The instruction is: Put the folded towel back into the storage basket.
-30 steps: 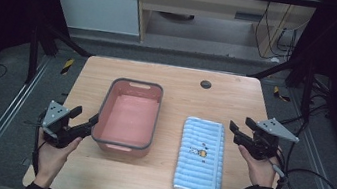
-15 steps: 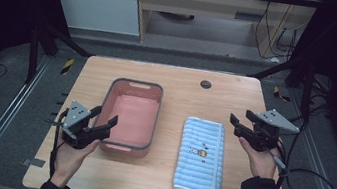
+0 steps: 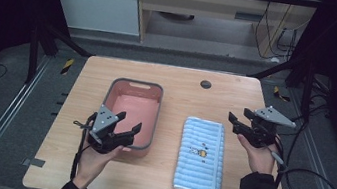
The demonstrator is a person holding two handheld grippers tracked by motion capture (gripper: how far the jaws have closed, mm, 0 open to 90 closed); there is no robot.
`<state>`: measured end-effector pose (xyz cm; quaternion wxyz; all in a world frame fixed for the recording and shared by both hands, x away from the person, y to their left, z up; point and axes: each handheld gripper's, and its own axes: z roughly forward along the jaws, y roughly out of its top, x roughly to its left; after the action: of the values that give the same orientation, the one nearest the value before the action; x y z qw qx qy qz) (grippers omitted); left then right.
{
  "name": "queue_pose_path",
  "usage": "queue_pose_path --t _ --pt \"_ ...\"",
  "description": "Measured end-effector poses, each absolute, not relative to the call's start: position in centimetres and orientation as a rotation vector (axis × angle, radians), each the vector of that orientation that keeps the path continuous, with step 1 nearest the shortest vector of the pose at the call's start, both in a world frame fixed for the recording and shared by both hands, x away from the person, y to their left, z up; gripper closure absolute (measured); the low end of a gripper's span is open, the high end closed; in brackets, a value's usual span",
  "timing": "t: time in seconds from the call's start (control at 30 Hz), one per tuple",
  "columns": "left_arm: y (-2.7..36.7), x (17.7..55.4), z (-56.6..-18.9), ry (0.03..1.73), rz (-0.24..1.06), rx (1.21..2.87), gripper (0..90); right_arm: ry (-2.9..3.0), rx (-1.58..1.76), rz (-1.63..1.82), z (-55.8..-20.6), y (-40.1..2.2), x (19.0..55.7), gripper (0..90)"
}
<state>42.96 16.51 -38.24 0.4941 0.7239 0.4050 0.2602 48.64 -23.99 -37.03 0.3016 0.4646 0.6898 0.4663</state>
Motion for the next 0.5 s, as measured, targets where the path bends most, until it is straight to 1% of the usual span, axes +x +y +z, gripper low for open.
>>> queue_pose_path --t 0.5 --pt "12.8 42.6 -39.4 0.921 0.593 1.823 35.2 1.840 1.229 1.231 -37.7 -23.6 49.6 42.2"
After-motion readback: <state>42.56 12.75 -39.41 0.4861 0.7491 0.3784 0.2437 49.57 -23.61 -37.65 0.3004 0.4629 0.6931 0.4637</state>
